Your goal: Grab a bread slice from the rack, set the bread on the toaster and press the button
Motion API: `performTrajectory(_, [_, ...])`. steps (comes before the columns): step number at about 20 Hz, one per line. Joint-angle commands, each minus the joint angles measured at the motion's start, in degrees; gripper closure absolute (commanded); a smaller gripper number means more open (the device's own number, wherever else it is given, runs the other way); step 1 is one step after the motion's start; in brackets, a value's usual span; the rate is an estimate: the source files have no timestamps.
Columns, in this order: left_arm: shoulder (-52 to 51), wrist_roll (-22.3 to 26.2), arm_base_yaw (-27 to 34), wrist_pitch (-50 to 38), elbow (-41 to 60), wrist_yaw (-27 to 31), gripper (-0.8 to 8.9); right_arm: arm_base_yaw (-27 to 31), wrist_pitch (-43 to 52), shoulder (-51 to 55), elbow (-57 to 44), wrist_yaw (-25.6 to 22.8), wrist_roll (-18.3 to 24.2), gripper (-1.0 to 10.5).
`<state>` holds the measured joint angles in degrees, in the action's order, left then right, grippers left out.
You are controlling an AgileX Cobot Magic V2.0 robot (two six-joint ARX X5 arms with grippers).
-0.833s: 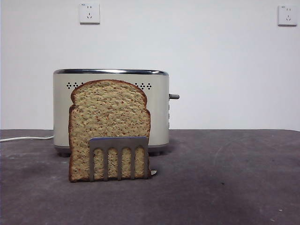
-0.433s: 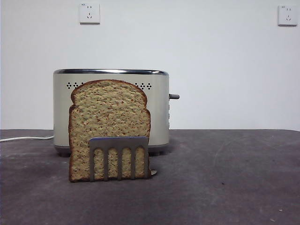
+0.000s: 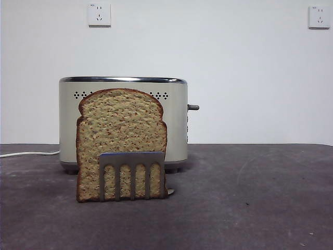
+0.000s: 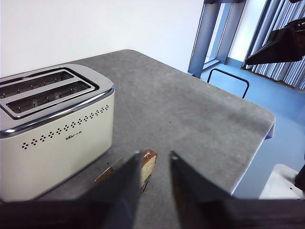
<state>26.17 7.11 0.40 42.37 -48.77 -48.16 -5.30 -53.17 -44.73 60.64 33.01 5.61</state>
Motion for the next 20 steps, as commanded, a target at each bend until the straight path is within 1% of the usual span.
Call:
performTrajectory(1, [0.28, 0.90, -0.57, -0.24, -0.46, 0.09, 1.66, -0.15, -0.04, 0.04, 0.02, 0.11, 0.46, 9.6])
performTrajectory(3, [1.05, 0.94, -1.60, -0.28, -0.46, 0.13, 1.66, -0.15, -0.04, 0.00, 0.02, 0.11, 0.46, 9.6])
performTrajectory(6, [3.23, 2.47, -3.80, -0.20, -0.79, 0.66, 1.66, -0.15, -0.02, -0.02, 0.02, 0.11, 0.46, 9.6])
performTrajectory(8, [5.90, 4.76, -5.84, 0.39, -2.62, 2.95, 1.66, -0.15, -0.04, -0.28, 0.02, 0.11, 0.46, 9.6])
performTrajectory(12, [14.43, 9.81, -11.37, 2.91, -9.75, 7.72, 1.67, -0.15, -0.02, -1.05, 0.02, 0.11, 0.48, 9.6])
performTrajectory(16, [25.29, 15.87, -20.15, 5.22, -16.41, 15.41, 1.67, -0.15, -0.02, -1.88, 0.02, 0.09, 0.50, 9.6])
performTrajectory(20, [35.78, 21.42, -29.42, 7.02, -20.44, 26.69, 1.67, -0.15, 0.00, -2.16, 0.02, 0.09, 0.50, 9.6])
